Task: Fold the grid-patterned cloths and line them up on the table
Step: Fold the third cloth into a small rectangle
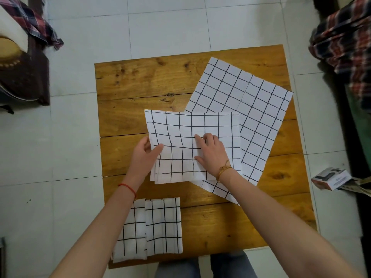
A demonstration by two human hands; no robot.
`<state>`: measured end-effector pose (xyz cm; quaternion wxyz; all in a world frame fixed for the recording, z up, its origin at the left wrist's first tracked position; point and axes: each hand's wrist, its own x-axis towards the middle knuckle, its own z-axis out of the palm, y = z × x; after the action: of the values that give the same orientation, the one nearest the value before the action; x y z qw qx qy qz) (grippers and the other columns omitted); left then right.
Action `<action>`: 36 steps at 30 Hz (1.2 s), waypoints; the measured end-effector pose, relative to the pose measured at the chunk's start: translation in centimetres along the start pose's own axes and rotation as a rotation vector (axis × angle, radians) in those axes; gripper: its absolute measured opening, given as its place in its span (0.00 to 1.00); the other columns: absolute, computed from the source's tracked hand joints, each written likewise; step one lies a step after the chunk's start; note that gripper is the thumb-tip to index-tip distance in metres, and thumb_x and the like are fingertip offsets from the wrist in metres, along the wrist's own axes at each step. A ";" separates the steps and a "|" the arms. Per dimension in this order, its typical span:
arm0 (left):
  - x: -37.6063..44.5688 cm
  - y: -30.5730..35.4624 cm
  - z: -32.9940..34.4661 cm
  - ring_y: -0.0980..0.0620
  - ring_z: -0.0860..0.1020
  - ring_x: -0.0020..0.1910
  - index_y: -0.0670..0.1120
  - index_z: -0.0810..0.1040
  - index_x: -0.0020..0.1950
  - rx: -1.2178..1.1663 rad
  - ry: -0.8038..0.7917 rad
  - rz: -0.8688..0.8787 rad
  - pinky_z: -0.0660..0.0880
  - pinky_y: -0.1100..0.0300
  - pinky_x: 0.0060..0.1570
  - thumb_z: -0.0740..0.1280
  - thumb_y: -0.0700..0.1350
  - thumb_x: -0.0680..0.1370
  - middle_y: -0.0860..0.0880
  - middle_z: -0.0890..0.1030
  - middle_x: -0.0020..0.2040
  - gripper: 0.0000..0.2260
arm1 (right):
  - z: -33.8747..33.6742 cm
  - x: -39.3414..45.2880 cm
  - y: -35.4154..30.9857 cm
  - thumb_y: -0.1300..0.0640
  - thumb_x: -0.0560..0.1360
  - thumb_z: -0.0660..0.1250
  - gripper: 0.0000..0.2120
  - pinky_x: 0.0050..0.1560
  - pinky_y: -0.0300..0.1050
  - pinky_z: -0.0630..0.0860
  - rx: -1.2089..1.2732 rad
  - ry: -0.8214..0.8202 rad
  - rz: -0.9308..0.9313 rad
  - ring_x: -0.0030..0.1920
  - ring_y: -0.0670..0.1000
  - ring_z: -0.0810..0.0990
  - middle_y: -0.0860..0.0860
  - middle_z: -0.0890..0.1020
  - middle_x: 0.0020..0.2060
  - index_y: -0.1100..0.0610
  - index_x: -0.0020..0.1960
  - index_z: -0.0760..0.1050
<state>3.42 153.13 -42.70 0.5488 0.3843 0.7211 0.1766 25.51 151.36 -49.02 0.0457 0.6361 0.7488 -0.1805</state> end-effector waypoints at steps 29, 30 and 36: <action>-1.5 2.5 13.1 0.55 0.74 0.57 0.48 0.65 0.74 0.252 -0.181 0.381 0.76 0.56 0.57 0.66 0.41 0.77 0.53 0.76 0.56 0.25 | -3.7 -1.4 6.4 0.55 0.75 0.65 0.15 0.29 0.42 0.60 0.717 0.124 0.569 0.29 0.48 0.63 0.48 0.65 0.26 0.57 0.33 0.64; -1.3 2.0 12.6 0.55 0.73 0.58 0.48 0.67 0.73 0.297 -0.134 0.421 0.75 0.56 0.59 0.65 0.40 0.78 0.52 0.76 0.57 0.23 | -3.5 -1.2 6.6 0.56 0.75 0.65 0.15 0.29 0.42 0.61 0.689 0.115 0.580 0.29 0.49 0.64 0.49 0.65 0.26 0.58 0.33 0.64; 1.2 0.3 9.4 0.51 0.65 0.69 0.44 0.68 0.72 0.581 -0.015 0.546 0.62 0.59 0.71 0.64 0.38 0.77 0.48 0.70 0.68 0.23 | -3.2 -0.7 7.1 0.54 0.73 0.66 0.08 0.39 0.47 0.73 0.562 0.104 0.633 0.37 0.52 0.74 0.52 0.76 0.37 0.58 0.46 0.71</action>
<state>12.13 152.63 -46.43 0.3556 0.7023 0.6082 0.1019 33.05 152.69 -47.36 -0.1140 0.8307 0.4395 -0.3222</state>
